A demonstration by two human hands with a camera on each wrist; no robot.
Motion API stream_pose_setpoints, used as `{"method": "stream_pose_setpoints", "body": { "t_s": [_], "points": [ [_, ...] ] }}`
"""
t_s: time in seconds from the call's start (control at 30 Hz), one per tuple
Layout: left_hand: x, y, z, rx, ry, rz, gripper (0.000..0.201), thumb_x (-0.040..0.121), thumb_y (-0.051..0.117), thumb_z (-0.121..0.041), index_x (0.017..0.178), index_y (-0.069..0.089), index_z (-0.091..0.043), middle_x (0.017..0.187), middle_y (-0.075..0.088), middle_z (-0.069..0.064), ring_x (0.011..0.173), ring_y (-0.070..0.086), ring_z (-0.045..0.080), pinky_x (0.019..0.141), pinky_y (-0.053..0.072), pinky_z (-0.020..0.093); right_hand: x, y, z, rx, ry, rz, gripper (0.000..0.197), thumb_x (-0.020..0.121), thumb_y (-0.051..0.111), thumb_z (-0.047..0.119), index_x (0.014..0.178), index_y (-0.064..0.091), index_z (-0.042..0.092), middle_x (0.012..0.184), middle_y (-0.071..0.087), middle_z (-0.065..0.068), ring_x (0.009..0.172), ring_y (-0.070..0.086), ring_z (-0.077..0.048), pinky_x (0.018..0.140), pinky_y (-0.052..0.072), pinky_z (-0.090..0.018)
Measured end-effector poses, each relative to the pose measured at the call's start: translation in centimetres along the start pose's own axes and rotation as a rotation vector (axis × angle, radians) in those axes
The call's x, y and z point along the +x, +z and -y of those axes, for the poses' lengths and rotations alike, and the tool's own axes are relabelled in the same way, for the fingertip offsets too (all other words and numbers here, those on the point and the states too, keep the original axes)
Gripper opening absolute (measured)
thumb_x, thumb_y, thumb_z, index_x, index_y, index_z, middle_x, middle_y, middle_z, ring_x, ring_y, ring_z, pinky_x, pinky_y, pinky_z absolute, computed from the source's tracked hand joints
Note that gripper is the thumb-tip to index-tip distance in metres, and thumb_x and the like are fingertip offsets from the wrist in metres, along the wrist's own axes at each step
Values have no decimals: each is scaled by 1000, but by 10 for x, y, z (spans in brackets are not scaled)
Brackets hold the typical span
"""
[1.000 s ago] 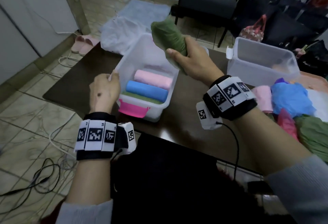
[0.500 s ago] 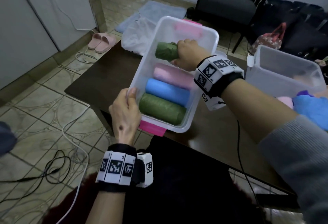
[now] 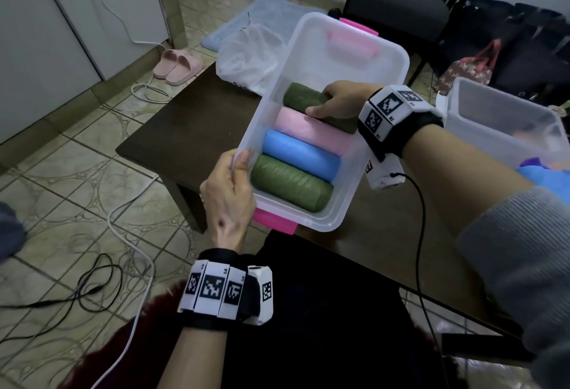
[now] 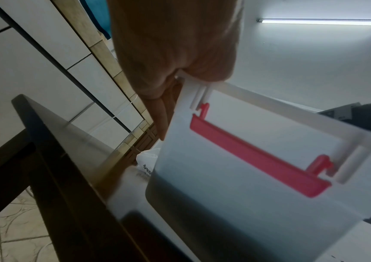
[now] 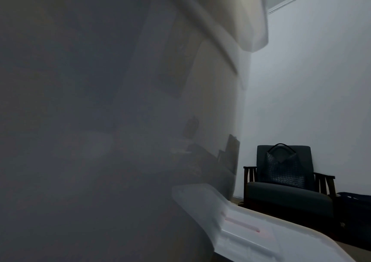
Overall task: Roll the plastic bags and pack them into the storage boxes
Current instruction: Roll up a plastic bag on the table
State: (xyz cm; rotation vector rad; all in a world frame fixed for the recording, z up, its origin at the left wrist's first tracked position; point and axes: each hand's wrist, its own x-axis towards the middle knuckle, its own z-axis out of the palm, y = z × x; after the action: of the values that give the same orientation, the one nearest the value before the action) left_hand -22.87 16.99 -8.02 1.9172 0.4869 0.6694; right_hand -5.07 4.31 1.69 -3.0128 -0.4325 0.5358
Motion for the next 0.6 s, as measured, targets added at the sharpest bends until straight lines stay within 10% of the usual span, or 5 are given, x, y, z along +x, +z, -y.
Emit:
{"method": "stream_pose_setpoints", "body": {
  "t_s": [0.6],
  "points": [
    [3, 2, -2, -12, 2, -6, 33, 99, 43, -31, 97, 65, -6, 87, 69, 9, 69, 47, 1, 65, 39, 28, 0, 7, 3, 19, -107, 81, 46, 102, 30, 28, 146, 29, 13, 147, 37, -11, 134, 35, -25, 107, 25, -29]
  ]
}}
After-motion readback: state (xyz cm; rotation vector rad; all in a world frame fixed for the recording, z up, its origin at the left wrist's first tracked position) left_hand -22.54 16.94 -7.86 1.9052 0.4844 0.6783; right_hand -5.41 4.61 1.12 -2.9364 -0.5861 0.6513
